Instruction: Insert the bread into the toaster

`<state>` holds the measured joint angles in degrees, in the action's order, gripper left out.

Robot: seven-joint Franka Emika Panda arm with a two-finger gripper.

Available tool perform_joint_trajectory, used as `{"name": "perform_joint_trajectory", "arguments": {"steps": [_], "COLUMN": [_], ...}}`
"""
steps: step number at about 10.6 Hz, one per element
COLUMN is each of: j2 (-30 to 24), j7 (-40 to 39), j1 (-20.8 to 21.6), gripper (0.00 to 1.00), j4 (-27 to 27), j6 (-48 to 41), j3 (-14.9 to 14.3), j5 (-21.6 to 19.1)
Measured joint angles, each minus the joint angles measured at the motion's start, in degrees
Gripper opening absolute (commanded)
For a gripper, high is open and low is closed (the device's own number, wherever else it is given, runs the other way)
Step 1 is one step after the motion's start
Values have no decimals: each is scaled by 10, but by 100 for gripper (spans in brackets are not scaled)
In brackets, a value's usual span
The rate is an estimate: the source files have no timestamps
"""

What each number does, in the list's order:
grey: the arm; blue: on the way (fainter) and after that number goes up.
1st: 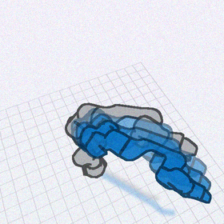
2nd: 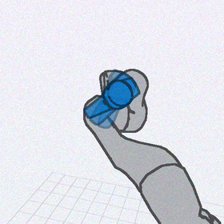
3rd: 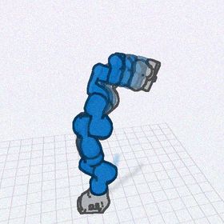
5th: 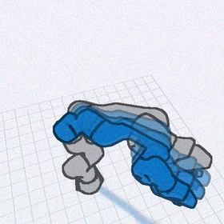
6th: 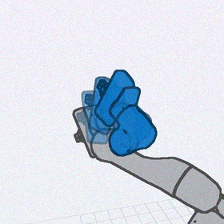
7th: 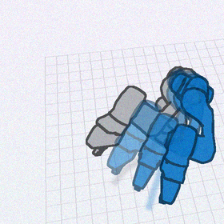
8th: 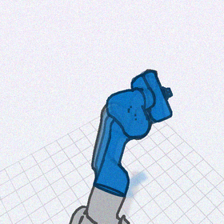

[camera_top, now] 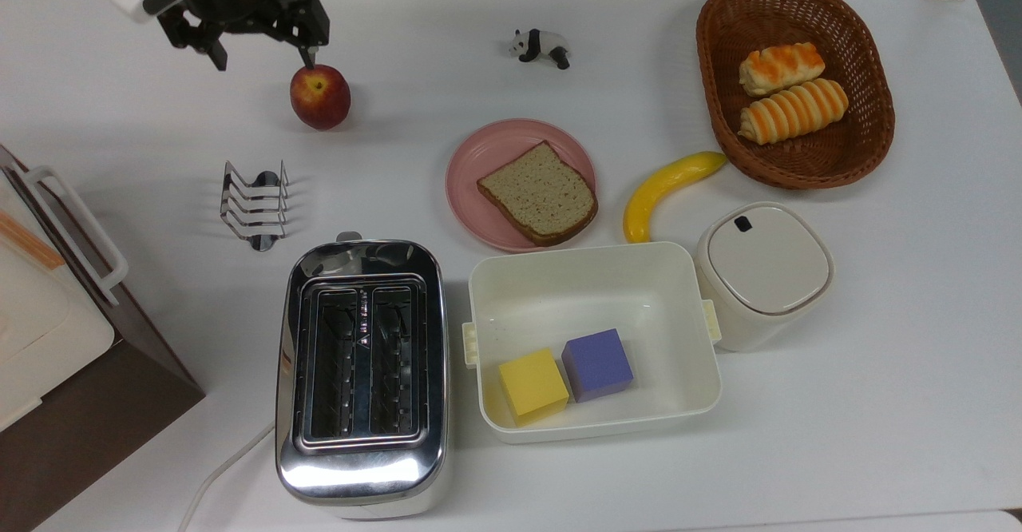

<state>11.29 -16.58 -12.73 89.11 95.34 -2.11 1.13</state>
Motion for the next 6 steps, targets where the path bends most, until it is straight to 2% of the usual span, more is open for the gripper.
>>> {"name": "perform_joint_trajectory", "arguments": {"steps": [2, 4, 5, 6], "j2": [28, 68, 85, 98], "j7": [-13, -13, -13, -13], "j1": [-9, -11, -14, -18], "gripper": [91, 91, 88, 75], "j4": [2, 5, 7, 7], "j6": [23, 72, 100, 123], "j3": [-1, -1, -1, -1], "j5": [4, 27, 32, 35]}}
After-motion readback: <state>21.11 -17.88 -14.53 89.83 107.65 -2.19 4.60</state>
